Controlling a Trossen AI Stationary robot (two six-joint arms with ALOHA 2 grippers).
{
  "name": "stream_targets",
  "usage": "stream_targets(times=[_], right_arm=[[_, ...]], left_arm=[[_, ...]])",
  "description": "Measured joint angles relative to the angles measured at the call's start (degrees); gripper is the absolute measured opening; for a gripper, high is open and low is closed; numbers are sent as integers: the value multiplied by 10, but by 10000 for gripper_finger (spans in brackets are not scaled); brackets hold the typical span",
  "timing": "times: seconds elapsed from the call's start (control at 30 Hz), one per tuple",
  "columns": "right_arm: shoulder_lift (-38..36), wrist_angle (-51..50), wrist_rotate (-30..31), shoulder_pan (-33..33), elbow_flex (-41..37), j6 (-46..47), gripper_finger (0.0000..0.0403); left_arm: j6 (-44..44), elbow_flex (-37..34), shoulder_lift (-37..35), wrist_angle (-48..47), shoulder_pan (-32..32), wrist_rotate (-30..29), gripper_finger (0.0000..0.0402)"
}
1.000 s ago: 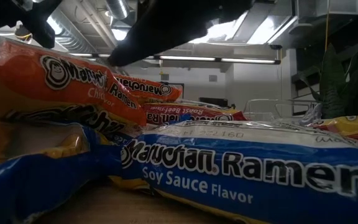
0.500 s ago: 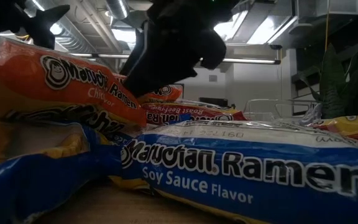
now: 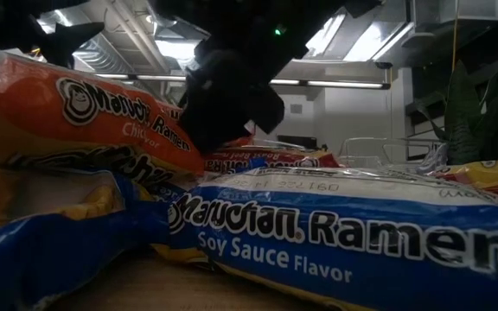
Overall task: Sort Maruchan noodles
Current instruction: Put the orange noodle pack into the right transparent bin
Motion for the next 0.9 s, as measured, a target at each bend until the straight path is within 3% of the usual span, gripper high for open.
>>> stream_targets(times=[0.5,0.7,0.9], right_arm=[[2,-4,2,0,4,95,83],[2,-32,12,0,69,96,83],[1,-197,118,0,181,97,100]], left_arm=[[-3,0,0,1,0,-15,185],[-4,0,0,1,0,-17,185],[-4,0,0,1,0,-17,185]])
